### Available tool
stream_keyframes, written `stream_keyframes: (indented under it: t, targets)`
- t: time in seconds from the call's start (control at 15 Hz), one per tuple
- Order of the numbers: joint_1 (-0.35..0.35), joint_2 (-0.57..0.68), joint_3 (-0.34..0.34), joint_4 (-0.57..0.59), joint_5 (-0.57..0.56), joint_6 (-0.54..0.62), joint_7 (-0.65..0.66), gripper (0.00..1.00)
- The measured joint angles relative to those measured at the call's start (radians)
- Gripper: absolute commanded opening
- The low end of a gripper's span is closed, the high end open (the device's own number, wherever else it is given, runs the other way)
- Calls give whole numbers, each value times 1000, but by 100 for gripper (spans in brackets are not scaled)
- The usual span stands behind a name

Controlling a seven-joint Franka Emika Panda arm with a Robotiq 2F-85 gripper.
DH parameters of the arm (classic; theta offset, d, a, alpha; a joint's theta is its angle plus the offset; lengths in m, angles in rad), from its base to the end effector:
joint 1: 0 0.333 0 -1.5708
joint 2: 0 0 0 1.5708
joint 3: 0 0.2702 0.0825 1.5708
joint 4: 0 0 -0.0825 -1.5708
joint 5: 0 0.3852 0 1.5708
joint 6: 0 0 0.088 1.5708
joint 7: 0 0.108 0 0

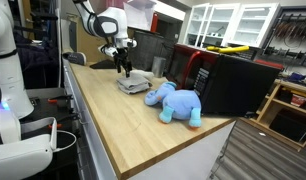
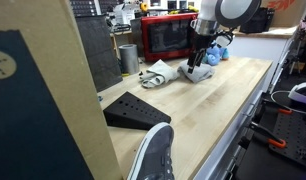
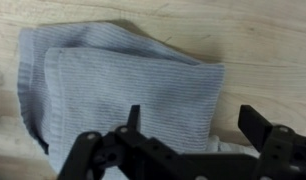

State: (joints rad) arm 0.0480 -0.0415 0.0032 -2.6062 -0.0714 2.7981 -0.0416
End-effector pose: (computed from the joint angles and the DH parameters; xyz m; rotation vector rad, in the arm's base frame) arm 0.4602 0.0269 0.2437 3.0802 0.2426 0.3623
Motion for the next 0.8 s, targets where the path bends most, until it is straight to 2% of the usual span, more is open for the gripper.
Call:
stream_keyframes:
  t: [0.07, 0.13, 0.33, 0.73, 0.8]
  targets:
    - [-12, 29, 0, 20, -47, 4, 35, 75]
    - [-22, 57, -2, 39, -93, 4, 69, 72]
    - [-31, 128, -16, 82, -191, 5, 136, 49]
    - [-31, 148, -28, 108, -205, -26, 137, 5]
    - [-32, 142, -29, 106, -204, -40, 124, 1]
